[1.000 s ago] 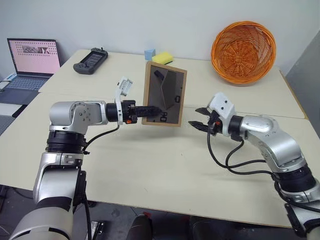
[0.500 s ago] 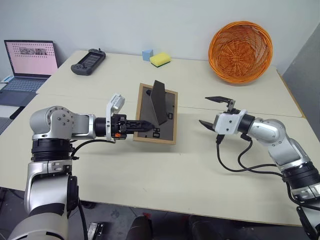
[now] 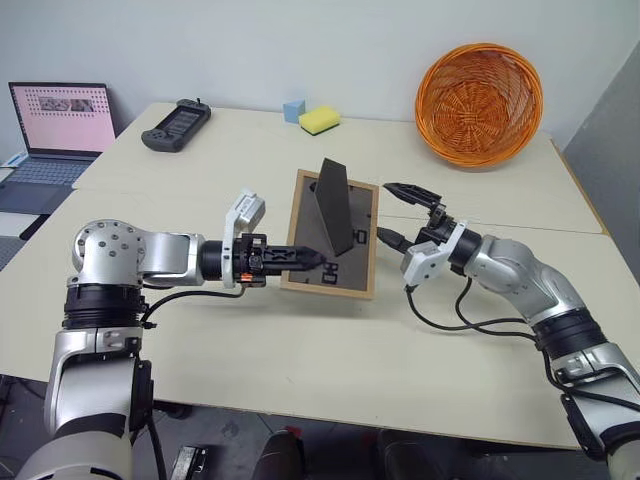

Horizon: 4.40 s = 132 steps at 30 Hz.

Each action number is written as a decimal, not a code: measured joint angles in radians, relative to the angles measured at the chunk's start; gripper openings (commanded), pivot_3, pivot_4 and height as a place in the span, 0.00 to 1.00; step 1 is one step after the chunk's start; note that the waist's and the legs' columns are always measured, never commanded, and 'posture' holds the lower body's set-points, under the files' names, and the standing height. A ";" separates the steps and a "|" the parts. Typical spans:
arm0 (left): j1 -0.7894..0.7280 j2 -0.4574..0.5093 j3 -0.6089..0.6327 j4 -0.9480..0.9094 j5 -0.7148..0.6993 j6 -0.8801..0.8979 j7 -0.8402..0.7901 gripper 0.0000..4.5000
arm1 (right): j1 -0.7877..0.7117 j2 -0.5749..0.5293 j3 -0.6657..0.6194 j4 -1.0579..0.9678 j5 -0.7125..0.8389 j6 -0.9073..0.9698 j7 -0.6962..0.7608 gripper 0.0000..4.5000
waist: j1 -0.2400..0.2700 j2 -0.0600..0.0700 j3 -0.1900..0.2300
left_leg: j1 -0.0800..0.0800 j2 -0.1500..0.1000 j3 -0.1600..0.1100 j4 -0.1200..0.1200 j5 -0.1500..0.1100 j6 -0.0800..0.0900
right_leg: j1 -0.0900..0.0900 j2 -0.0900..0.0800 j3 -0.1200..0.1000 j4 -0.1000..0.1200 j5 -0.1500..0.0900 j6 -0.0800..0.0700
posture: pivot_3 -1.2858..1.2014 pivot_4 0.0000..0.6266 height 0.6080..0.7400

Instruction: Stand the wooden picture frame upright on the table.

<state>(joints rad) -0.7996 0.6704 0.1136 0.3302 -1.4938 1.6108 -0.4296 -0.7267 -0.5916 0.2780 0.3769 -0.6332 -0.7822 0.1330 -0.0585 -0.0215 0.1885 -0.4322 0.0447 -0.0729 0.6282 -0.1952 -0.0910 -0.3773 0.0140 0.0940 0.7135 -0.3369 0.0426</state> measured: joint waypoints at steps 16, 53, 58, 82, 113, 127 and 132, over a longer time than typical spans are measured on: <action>0.043 0.016 -0.109 -0.005 -0.413 -0.119 0.363 0.29 | 0.049 0.047 0.030 -0.004 -0.056 -0.018 -0.064 0.76 | 0.000 0.000 0.000 | 0.000 -0.001 -0.001 0.001 0.000 0.000 | 0.000 0.000 0.000 0.001 0.000 0.000 | 0.52 0.24 1.00; 0.047 0.080 -0.188 0.008 -0.470 -0.113 0.272 0.36 | -0.015 -0.035 0.061 0.077 -0.251 -0.213 -0.303 0.32 | -0.003 0.000 0.000 | 0.001 -0.002 -0.002 0.001 0.000 0.000 | 0.001 0.000 0.000 0.001 0.000 0.000 | 0.52 0.24 1.00; 0.041 0.094 -0.187 -0.009 -0.469 -0.125 0.284 0.59 | -0.005 -0.032 0.070 0.080 -0.248 -0.212 -0.287 0.32 | -0.004 0.000 0.000 | 0.001 -0.002 -0.002 0.001 0.000 0.000 | 0.001 0.000 0.000 0.001 0.000 0.000 | 0.52 0.24 1.00; 0.235 0.364 0.027 -0.450 0.180 -0.471 -0.391 0.90 | 0.000 -0.028 0.068 0.144 0.007 -0.176 -0.076 0.32 | -0.017 0.000 0.000 | 0.002 -0.001 0.000 0.000 0.000 0.000 | 0.003 0.000 0.001 0.000 0.000 0.000 | 0.52 0.24 1.00; 0.441 0.368 0.207 -0.730 0.430 -0.677 -0.502 0.90 | 0.038 0.288 -0.115 -0.047 1.106 1.378 0.674 0.32 | -0.022 0.001 0.000 | 0.002 0.002 0.002 -0.001 -0.002 0.004 | 0.000 0.002 0.001 0.000 0.000 0.000 | 0.52 0.24 1.00; 0.465 0.370 0.246 -0.737 0.440 -0.678 -0.490 0.90 | 0.045 0.280 -0.137 -0.005 1.076 1.359 0.806 0.32 | -0.025 0.001 0.000 | 0.002 0.002 0.002 -0.002 -0.002 0.004 | 0.001 0.002 0.001 -0.001 0.000 0.000 | 0.52 0.24 1.00; 0.438 0.371 0.245 -0.727 0.442 -0.678 -0.489 0.90 | 0.121 0.210 -0.041 -0.174 1.084 1.409 0.952 0.32 | -0.025 0.001 0.000 | 0.002 0.002 0.002 -0.002 -0.002 0.004 | 0.001 0.002 0.001 -0.001 0.000 0.000 | 0.52 0.24 1.00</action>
<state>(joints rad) -0.3619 1.0413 0.3589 -0.3969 -1.0514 0.9323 -0.9189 -0.6059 -0.3817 0.2370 0.2031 0.4504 0.6270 1.0854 -0.0833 -0.0208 0.1889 -0.4299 0.0470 -0.0705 0.6260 -0.1974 -0.0872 -0.3766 0.0164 0.0948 0.7121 -0.3373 0.0427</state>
